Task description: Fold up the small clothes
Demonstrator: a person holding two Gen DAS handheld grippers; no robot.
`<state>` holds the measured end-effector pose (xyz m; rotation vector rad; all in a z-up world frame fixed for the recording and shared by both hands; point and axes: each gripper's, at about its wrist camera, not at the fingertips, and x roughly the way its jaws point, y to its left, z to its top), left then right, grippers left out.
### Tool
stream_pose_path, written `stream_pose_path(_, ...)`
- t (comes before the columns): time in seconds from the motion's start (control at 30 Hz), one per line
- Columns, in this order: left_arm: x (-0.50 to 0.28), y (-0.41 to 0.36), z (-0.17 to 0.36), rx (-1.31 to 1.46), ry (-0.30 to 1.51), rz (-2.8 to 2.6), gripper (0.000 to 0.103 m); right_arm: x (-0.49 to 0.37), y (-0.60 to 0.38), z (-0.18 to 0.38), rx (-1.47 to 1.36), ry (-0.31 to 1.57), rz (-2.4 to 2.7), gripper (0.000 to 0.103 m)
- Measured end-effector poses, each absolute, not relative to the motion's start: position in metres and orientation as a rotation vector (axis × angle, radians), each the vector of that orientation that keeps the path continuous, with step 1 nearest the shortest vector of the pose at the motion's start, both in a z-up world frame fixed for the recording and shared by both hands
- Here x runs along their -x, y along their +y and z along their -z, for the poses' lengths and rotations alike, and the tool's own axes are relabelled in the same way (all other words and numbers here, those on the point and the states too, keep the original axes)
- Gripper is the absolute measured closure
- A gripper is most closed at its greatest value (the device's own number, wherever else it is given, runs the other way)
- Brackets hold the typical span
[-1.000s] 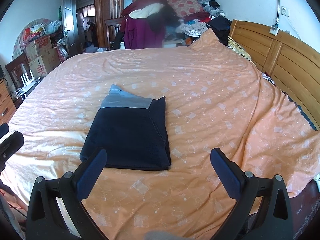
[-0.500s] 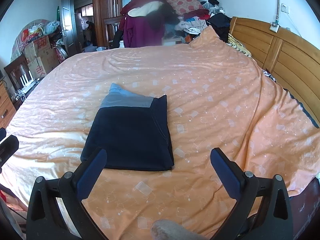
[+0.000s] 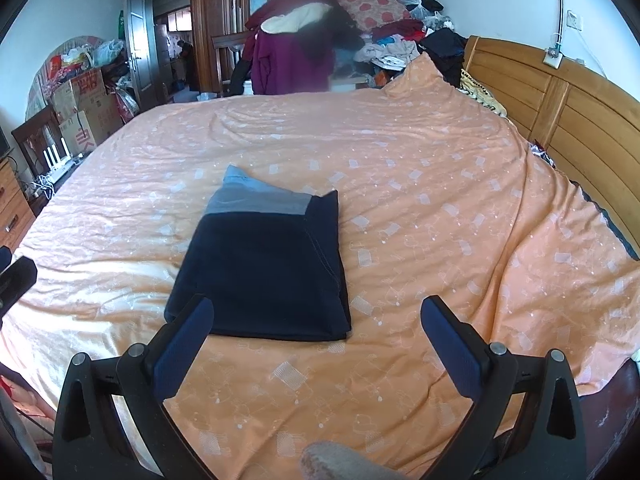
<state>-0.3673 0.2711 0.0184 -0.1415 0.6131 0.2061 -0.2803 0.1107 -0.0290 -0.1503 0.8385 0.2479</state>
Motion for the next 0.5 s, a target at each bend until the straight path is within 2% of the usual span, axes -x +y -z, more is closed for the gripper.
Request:
stream_pose_path(0.23,0.413,0.25,-0.075,-0.104,0.212,-0.47,0.0,0.307,0.121,-0.009,0.196,0.634,-0.293,0.0)
stream_pose_path(0.37,0.399,0.257,-0.067,-0.041,0.307,-0.492,0.0,0.32,0.128,-0.029,0.199,0.575,-0.334,0.0)
stream_pose_path(0.5,0.386,0.265,-0.048,0.028,0.422,-0.428,0.0,0.322,0.129,-0.034,0.162,0.615,-0.384,0.0)
